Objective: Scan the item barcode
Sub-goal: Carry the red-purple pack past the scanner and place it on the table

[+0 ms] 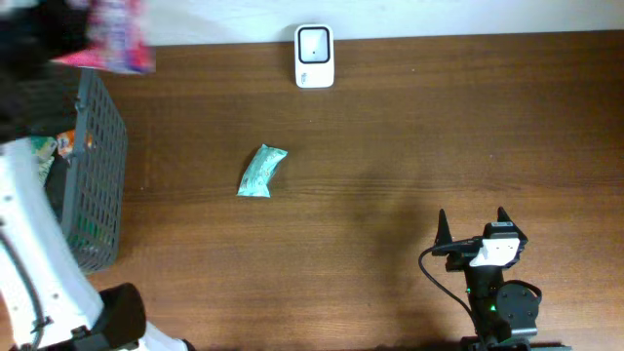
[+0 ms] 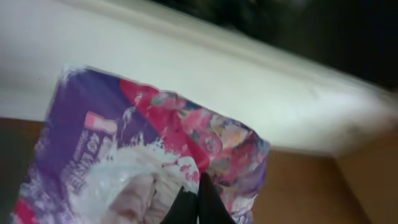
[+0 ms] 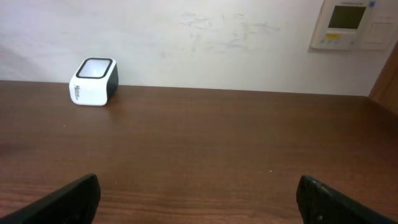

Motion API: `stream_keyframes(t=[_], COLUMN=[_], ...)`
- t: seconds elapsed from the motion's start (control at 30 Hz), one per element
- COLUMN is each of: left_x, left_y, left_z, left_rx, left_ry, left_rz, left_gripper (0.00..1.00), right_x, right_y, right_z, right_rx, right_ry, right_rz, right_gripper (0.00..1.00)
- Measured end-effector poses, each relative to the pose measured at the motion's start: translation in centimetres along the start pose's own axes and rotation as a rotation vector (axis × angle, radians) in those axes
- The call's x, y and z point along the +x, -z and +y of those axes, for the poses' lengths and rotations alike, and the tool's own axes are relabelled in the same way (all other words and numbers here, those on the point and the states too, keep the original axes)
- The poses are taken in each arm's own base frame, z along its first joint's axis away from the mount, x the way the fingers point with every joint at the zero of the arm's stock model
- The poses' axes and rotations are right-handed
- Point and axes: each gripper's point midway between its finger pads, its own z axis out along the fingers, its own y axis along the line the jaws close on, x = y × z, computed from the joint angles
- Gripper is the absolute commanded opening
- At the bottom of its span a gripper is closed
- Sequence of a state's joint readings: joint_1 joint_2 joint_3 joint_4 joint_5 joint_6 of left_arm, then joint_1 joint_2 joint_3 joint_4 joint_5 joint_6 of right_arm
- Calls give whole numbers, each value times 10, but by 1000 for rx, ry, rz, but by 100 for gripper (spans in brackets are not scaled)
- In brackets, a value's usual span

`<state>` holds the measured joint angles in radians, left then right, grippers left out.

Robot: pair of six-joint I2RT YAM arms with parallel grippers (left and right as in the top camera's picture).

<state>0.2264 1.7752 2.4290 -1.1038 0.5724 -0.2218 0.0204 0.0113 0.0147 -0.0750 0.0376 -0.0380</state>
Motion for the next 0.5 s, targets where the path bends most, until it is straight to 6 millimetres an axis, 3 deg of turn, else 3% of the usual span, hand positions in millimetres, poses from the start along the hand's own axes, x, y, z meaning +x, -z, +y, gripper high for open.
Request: stream_keyframes(t=[0.07,0.1,0.13,0.17,0.23,0.33,0.43,0.5], left_x=[40,53,94,108,158,236,295,328], left_y=[-35,-44,-73,-83,-114,-156,-197,-225], left_z=[-46,-57,-82,-89,-93,-84,-85,-93], left_rx=[97,110,139,141,62,-124,-223,-230], left_ry=[-45,-53,-70,-63,-8,76,104,97], left_rz=[124,160,276,314,436,588,653,672], left_gripper=[0,0,0,0,0,0,0,10], right_x=[0,0,0,0,0,0,0,0], right_y=[0,0,0,0,0,0,0,0], right_z=[0,0,0,0,0,0,0,0], right_rx=[0,0,0,0,0,0,0,0], right_ry=[0,0,0,0,0,0,0,0], right_rz=[0,0,0,0,0,0,0,0], right_gripper=[99,99,99,99,99,99,99,99])
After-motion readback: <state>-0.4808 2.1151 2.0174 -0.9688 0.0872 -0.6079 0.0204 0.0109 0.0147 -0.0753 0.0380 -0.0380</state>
